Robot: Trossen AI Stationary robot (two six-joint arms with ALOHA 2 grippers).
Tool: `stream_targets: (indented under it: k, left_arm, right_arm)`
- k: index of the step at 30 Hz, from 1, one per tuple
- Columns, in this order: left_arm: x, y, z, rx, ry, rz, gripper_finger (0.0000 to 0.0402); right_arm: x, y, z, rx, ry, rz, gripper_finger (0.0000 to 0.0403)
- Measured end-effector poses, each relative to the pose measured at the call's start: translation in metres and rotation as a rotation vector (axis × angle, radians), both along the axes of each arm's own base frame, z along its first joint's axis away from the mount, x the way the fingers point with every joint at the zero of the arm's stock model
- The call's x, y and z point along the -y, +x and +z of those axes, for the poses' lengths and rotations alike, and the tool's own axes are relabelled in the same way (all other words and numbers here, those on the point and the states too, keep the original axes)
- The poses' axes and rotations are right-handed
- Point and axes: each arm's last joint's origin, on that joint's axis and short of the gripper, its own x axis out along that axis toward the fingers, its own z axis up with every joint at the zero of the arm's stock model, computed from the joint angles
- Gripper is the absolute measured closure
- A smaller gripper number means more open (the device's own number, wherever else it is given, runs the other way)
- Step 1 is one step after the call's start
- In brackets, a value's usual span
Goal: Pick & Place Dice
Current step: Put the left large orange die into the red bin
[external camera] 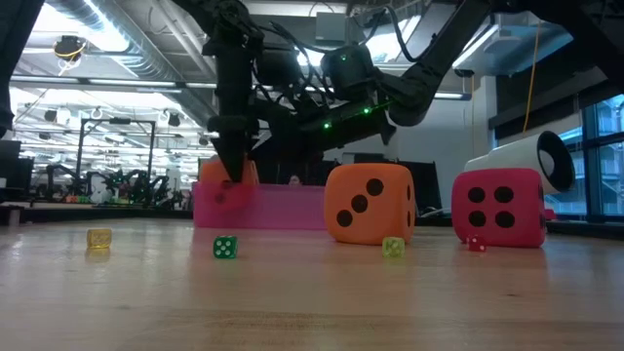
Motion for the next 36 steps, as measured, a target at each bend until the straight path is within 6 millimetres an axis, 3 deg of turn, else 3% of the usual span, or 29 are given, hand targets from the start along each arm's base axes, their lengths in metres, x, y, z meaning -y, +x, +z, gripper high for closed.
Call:
stream_targets:
  k: [3, 8, 36]
  left_arm:
    - [-0.0002, 0.0001, 0.0008, -0.013, 0.057, 0.045, 0.0010]
    - [0.0011, 0.0013, 0.0005, 0.012, -0.007, 0.000, 0.0010]
    - [-0.0004, 0.0026, 0.0007, 0.000, 0.051, -0.030, 0.0010]
  right_arm:
    - [0.0009, -0.0005, -0.0020, -0.011, 0.001, -0.007, 0.0403]
    - [0.0007, -0.0003, -0.0015, -0.005, 0.002, -0.007, 0.0403]
    - [0.0002, -0.0004, -0.0012, -0.008, 0.004, 0.000, 0.0403]
